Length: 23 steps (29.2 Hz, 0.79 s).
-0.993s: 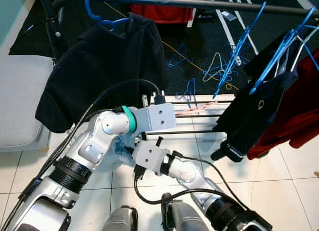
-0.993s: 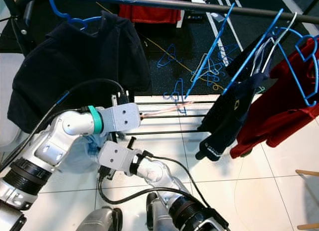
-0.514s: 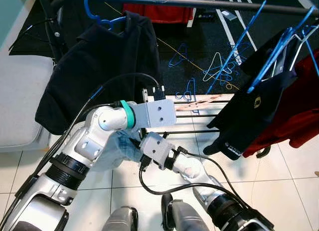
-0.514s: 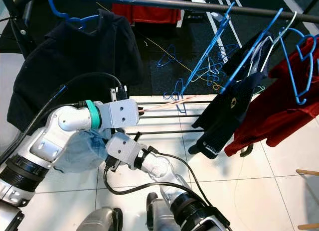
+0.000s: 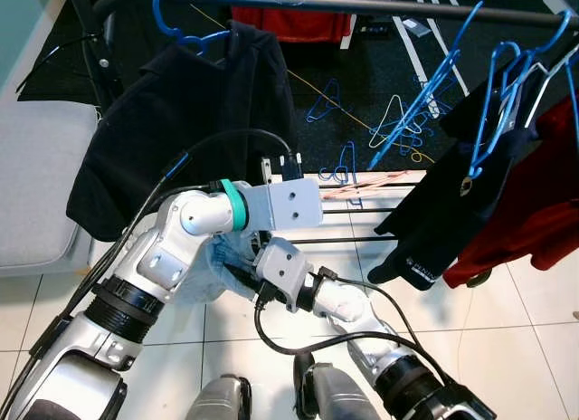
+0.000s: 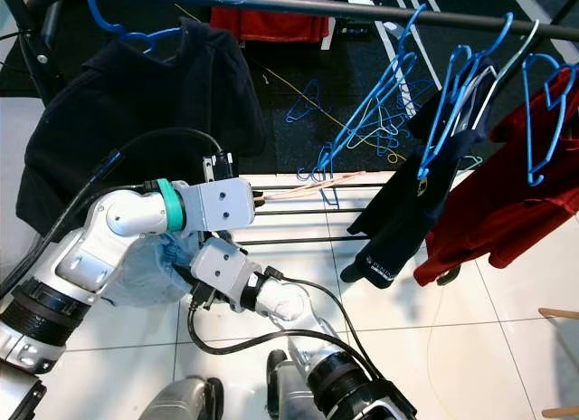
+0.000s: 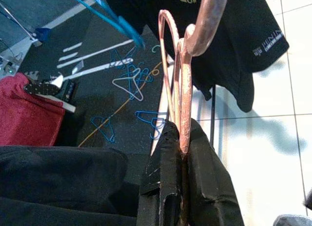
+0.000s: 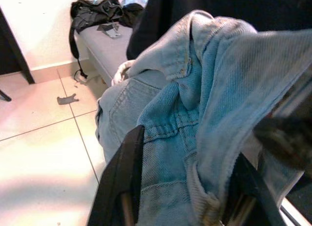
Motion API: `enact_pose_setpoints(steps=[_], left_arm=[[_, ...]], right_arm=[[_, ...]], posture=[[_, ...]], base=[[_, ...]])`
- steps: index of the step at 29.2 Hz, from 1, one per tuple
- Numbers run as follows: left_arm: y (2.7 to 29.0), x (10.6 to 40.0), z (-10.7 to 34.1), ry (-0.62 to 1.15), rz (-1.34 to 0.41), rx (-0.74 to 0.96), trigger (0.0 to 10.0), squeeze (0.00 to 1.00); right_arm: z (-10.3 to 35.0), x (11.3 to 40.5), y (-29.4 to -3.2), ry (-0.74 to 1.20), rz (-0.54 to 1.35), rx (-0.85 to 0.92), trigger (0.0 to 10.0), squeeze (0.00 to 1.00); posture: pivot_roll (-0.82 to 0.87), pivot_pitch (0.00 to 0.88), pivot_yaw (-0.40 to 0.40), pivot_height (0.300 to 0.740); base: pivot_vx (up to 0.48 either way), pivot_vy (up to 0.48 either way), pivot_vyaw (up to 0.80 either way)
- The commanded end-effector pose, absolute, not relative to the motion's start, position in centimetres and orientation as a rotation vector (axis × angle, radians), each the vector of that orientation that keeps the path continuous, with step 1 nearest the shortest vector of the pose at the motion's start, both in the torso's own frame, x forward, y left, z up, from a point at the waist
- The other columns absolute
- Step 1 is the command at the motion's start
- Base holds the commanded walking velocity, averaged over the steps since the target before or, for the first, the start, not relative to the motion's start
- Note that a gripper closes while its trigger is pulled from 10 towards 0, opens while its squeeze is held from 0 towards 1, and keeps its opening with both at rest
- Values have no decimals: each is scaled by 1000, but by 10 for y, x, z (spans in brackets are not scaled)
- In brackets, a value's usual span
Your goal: Hang hanger
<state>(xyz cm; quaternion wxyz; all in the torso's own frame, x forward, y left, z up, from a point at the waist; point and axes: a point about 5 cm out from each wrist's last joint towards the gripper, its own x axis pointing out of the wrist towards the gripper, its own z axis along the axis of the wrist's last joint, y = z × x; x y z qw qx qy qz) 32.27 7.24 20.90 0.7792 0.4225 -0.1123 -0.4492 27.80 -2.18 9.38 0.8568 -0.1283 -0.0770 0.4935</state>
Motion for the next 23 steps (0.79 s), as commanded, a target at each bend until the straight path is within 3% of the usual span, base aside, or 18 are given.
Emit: enact_pose_setpoints(steps=[1,11,15,23], left_arm=[[67,320,221,-318,-979,908,10000,0],[66,320,224,-329,-976,906,10000,0],[66,321,226,-336,-972,903,10000,0],[65,321,229,-345,-973,895,10000,0]], right_arm=[[86,274,-23,-117,1041,-256,10000,0],[81,270,-21,-74,1062,-210,10000,0],[57,252,-26,47,1195,-271,10000,0],[47,262,-34,65,1067,-360,10000,0]], posture=[[-28,150,40,740],[-26,150,44,740],[-23,150,44,740],[-21,148,47,740]], base=[[0,0,0],[0,0,0],[0,0,0],[0,0,0]])
